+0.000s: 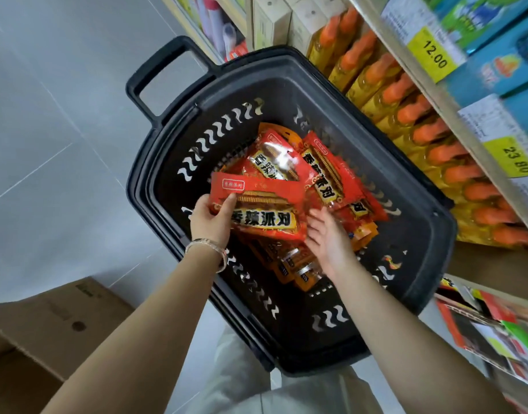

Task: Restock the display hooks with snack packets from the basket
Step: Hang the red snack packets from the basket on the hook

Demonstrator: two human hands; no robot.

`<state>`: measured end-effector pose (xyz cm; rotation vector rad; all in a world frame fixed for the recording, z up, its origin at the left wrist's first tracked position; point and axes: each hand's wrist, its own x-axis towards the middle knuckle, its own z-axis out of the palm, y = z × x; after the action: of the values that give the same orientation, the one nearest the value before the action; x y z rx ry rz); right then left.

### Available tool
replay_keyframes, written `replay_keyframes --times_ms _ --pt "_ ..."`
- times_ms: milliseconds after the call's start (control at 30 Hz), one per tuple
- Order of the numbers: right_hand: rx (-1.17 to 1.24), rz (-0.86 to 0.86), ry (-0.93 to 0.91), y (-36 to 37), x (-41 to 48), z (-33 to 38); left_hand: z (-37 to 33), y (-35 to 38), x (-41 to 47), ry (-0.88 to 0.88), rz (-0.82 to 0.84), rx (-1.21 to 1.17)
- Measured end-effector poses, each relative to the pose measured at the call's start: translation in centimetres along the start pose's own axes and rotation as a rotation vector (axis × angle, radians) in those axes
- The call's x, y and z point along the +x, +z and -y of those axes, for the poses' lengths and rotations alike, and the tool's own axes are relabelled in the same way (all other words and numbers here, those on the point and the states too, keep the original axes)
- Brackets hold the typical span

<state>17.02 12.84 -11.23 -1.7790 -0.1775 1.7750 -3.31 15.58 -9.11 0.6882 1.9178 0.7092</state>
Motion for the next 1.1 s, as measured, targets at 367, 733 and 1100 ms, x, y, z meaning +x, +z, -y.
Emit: replay_keyframes --times_ms 367,733,1100 --pt "-0.093 -0.182 0.142 1.2 11.8 4.0 0.4 0.9 1.2 -0.107 -0.08 0.073" --pt "-0.099 -0.103 0.028 -2.6 5.8 1.6 -0.9 0.0 -0.8 0.002 0.073 0.161" --pt "-0.26 -0.391 -0.582 -7.1 -13.9 -1.3 -7.9 -3.8 -10.4 0.354 0.311 0.2"
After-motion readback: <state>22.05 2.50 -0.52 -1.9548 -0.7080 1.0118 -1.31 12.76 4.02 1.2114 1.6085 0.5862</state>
